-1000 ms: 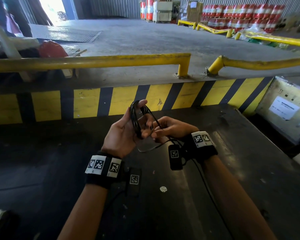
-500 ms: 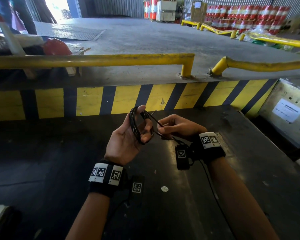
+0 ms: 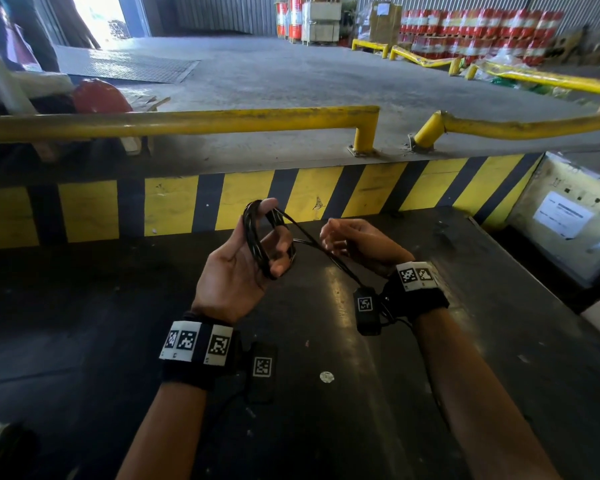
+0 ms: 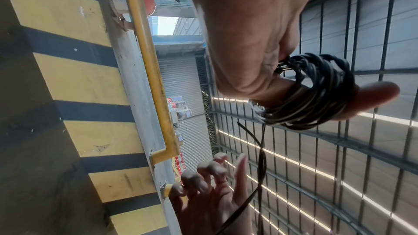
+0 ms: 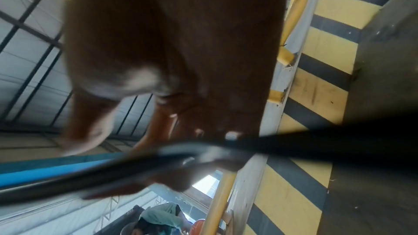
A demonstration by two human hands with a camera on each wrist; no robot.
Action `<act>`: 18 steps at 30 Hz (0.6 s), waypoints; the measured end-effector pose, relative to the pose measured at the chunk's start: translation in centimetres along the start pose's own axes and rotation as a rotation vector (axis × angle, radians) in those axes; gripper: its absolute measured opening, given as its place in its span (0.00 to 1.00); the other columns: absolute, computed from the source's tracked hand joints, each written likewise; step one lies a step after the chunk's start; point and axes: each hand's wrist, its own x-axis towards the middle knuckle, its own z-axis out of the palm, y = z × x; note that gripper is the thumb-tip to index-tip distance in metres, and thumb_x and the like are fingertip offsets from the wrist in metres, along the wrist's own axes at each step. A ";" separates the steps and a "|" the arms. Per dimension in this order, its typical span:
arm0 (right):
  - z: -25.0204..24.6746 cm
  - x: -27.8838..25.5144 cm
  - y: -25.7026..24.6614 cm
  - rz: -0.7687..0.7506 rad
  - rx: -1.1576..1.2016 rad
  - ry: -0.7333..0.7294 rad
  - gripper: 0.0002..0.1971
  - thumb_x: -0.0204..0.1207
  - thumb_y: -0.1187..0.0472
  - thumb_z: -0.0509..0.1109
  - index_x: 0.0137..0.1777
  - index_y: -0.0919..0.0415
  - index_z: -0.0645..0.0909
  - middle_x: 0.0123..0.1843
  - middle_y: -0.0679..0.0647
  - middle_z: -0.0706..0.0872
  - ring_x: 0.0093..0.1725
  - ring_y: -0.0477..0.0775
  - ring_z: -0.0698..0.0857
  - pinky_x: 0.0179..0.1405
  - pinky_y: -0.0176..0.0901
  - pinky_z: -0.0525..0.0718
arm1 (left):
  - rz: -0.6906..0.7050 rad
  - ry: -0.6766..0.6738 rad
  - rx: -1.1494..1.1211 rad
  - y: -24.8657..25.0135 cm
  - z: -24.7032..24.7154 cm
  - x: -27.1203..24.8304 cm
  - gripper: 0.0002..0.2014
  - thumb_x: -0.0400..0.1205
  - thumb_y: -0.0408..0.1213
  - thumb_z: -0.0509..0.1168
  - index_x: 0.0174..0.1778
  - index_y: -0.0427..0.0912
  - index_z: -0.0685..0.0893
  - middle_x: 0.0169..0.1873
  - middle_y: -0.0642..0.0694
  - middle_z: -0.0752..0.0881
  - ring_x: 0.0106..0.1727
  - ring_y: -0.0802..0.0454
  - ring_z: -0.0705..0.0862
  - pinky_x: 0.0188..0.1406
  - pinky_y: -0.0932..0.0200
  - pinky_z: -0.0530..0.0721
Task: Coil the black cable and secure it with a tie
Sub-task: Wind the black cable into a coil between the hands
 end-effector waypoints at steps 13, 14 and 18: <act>3.6 -0.5 0.2 -0.072 -0.062 -0.100 0.16 0.88 0.56 0.60 0.47 0.60 0.87 0.34 0.60 0.81 0.33 0.51 0.80 0.43 0.46 0.77 | 0.079 0.112 -0.095 2.0 -0.7 4.6 0.20 0.92 0.50 0.45 0.72 0.46 0.73 0.54 0.36 0.78 0.45 0.46 0.83 0.48 0.57 0.88; 3.7 -0.5 0.2 -0.079 -0.058 -0.107 0.15 0.88 0.57 0.60 0.49 0.61 0.87 0.33 0.58 0.82 0.33 0.51 0.80 0.43 0.46 0.77 | 0.087 0.108 -0.108 2.1 -0.8 4.8 0.19 0.93 0.49 0.45 0.72 0.45 0.72 0.54 0.37 0.78 0.45 0.46 0.83 0.48 0.57 0.88; 3.6 -0.6 -0.3 -0.064 -0.100 -0.172 0.12 0.87 0.61 0.61 0.54 0.64 0.86 0.37 0.57 0.86 0.36 0.50 0.85 0.45 0.41 0.83 | 0.100 0.126 -0.114 2.5 -1.4 5.6 0.19 0.93 0.49 0.44 0.71 0.44 0.72 0.53 0.36 0.79 0.44 0.45 0.85 0.48 0.56 0.88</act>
